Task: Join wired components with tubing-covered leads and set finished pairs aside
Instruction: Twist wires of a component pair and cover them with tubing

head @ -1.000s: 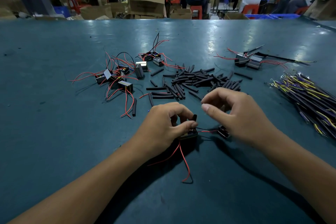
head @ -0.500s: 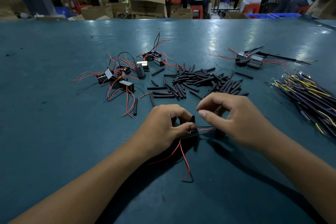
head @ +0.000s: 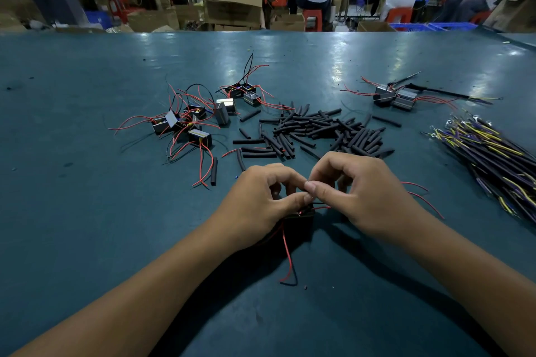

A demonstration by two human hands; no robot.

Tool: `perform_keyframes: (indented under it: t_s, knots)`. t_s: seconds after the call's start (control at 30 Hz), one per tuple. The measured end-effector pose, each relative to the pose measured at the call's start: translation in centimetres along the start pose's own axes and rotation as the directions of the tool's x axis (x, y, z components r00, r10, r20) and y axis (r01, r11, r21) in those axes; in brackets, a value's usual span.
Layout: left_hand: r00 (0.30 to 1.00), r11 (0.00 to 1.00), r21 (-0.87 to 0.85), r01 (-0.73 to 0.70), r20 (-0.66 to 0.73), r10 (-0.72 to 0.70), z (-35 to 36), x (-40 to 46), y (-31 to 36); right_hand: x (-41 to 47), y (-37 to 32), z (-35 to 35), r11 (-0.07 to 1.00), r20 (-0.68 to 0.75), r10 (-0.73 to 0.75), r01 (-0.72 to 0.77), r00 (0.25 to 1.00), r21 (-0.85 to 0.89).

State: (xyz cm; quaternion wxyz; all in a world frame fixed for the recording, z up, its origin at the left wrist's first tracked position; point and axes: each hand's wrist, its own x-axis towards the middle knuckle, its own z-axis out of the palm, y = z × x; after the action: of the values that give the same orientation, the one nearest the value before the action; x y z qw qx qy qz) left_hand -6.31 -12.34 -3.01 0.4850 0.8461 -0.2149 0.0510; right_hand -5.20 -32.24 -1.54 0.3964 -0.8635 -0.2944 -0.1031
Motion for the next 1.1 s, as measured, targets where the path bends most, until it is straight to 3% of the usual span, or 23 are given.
perform_keyframes:
  t_s: [0.43, 0.73, 1.1]
  knots:
    - [0.999, 0.990, 0.134, -0.031, 0.014, 0.030, 0.4, 0.5, -0.7, 0.1, 0.8, 0.4, 0.999, 0.015, 0.040, -0.039, 0.999, -0.037]
    - [1.000, 0.994, 0.111, 0.013, 0.019, -0.016, 0.6, 0.6, -0.8, 0.6, 1.5, 0.0, 0.983, 0.110, 0.178, -0.180, 0.978, 0.015]
    - [1.000, 0.993, 0.118, 0.017, 0.010, -0.019, 0.6, 0.5, -0.6, 0.4, 1.3, -0.7, 0.994, 0.093, 0.097, -0.091, 0.991, -0.063]
